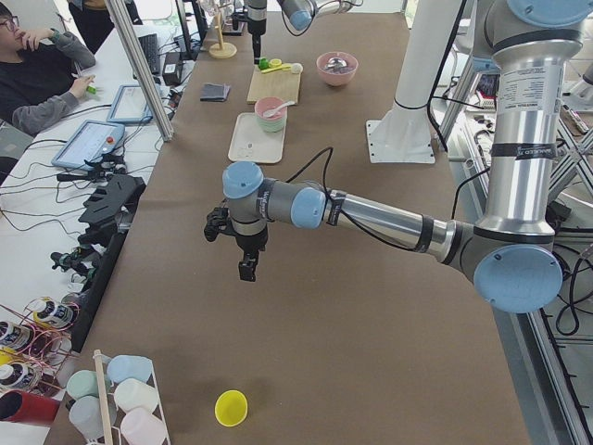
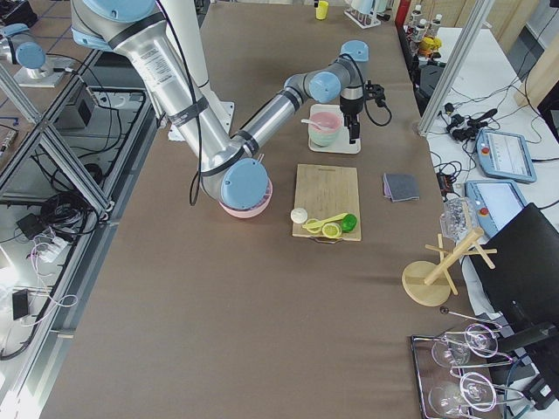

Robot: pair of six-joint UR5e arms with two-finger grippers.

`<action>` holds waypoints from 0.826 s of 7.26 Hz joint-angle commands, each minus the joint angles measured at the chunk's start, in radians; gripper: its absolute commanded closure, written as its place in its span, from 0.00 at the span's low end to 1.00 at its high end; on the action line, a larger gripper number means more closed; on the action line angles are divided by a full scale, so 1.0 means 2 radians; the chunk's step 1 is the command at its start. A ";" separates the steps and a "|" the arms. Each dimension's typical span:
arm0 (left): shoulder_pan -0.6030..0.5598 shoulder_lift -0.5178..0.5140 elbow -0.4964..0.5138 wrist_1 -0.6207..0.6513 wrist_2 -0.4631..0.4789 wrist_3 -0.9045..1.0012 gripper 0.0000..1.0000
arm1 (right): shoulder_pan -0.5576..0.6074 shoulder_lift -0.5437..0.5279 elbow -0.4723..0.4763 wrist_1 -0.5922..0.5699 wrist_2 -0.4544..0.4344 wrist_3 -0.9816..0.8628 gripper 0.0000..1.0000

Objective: Stack pink bowl on green and place spoon
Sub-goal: 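Release the spoon in the bowl and raise the right arm away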

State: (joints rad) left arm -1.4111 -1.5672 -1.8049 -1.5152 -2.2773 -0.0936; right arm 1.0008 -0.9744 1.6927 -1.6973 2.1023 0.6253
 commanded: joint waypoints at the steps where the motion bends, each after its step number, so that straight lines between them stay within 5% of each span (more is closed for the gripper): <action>1: -0.013 0.019 0.009 -0.004 -0.001 0.000 0.01 | 0.070 -0.051 0.002 0.000 0.032 -0.105 0.01; 6: -0.020 0.018 0.011 -0.001 -0.006 -0.003 0.01 | 0.222 -0.204 0.006 0.001 0.060 -0.320 0.00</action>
State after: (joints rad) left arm -1.4437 -1.5363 -1.7819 -1.5153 -2.2839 -0.1004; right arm 1.3636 -1.2962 1.7019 -1.6975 2.1995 0.0455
